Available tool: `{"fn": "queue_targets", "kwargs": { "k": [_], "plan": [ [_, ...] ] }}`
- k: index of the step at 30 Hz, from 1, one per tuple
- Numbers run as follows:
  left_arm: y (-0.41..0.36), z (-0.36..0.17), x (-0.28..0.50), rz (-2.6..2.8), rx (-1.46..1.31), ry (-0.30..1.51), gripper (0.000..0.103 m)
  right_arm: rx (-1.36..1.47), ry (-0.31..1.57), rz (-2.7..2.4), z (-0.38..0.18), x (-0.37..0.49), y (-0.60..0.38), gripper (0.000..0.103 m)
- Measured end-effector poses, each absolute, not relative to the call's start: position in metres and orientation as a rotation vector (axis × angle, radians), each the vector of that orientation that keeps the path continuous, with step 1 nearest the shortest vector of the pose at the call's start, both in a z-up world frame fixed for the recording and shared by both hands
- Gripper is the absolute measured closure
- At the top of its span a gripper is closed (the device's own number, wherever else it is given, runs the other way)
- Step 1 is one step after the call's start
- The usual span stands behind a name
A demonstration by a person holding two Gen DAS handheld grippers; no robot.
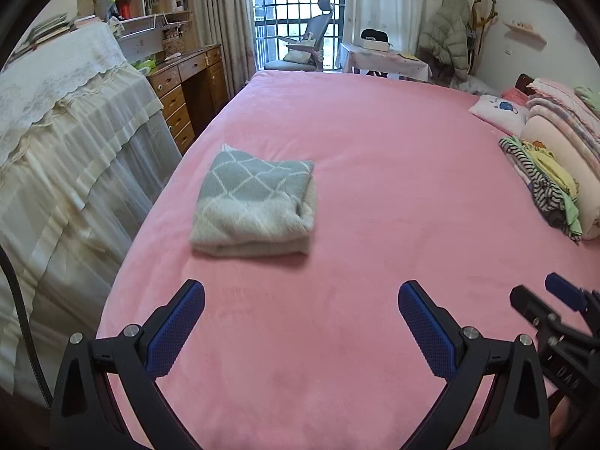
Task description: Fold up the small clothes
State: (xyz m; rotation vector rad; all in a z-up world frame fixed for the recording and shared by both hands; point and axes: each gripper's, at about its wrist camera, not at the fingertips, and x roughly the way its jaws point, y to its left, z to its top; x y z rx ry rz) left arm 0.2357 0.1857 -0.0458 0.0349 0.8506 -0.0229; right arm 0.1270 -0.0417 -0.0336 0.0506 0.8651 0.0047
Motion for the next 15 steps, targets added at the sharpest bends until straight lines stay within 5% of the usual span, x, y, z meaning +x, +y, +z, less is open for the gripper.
{"fn": "queue_targets", "kwargs": {
  "k": [15],
  "plan": [
    [0.155, -0.013, 0.155, -0.060, 0.074, 0.837, 0.000, 0.036, 0.803, -0.049, 0.003, 0.060, -0.045, 0.028]
  ]
}}
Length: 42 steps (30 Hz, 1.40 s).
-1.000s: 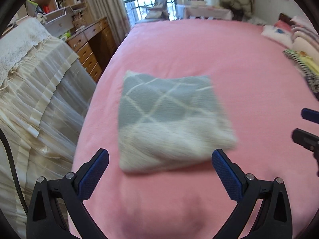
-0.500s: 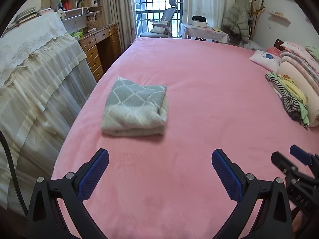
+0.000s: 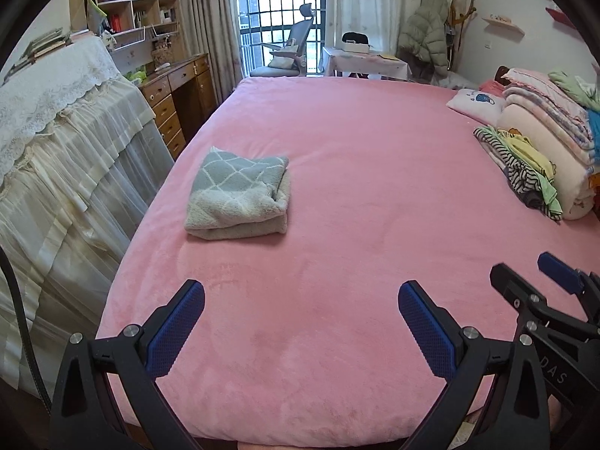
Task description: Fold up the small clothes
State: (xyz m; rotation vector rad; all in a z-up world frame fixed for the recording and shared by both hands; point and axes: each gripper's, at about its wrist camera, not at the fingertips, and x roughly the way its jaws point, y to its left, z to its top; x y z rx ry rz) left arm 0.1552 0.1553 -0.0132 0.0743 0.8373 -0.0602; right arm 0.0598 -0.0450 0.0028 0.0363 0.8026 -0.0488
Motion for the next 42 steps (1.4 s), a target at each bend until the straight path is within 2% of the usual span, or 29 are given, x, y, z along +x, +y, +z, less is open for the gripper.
{"fn": "queue_targets", "kwargs": {
  "k": [5, 42],
  "plan": [
    [0.155, -0.009, 0.150, -0.057, 0.072, 0.835, 0.000, 0.028, 0.778, -0.074, 0.009, 0.056, -0.046, 0.023],
    [0.117, -0.005, 0.115, -0.110, 0.052, 0.847, 0.000, 0.001, 0.780, -0.173, 0.012, 0.029, -0.077, 0.023]
  ]
}}
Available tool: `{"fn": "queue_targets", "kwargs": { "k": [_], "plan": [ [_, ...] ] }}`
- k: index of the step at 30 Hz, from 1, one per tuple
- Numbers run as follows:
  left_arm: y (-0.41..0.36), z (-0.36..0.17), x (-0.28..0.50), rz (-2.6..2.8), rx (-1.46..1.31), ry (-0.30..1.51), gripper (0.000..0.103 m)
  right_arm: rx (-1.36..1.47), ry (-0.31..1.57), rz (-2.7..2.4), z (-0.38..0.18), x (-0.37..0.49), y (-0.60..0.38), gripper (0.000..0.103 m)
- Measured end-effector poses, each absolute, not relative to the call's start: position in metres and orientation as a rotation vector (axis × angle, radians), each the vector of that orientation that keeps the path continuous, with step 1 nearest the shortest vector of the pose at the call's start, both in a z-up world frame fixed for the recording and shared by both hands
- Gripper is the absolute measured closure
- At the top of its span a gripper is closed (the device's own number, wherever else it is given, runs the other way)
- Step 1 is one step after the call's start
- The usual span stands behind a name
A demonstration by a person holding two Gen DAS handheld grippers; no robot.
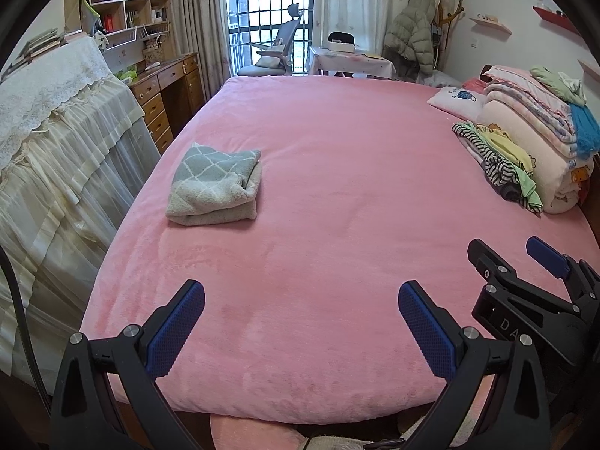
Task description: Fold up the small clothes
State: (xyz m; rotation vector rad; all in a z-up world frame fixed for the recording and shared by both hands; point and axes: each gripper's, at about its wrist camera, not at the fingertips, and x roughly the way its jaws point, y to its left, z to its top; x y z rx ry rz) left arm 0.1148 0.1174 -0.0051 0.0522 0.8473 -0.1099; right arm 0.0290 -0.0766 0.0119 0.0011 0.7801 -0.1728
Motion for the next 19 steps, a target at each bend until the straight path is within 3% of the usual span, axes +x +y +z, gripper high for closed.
{"fn": "queue_targets", "kwargs": {
  "k": [19],
  "plan": [
    [0.113, -0.008, 0.116, -0.119, 0.048, 0.873, 0.000, 0.010, 0.793, -0.168, 0.010, 0.020, -0.087, 0.023]
  ]
}}
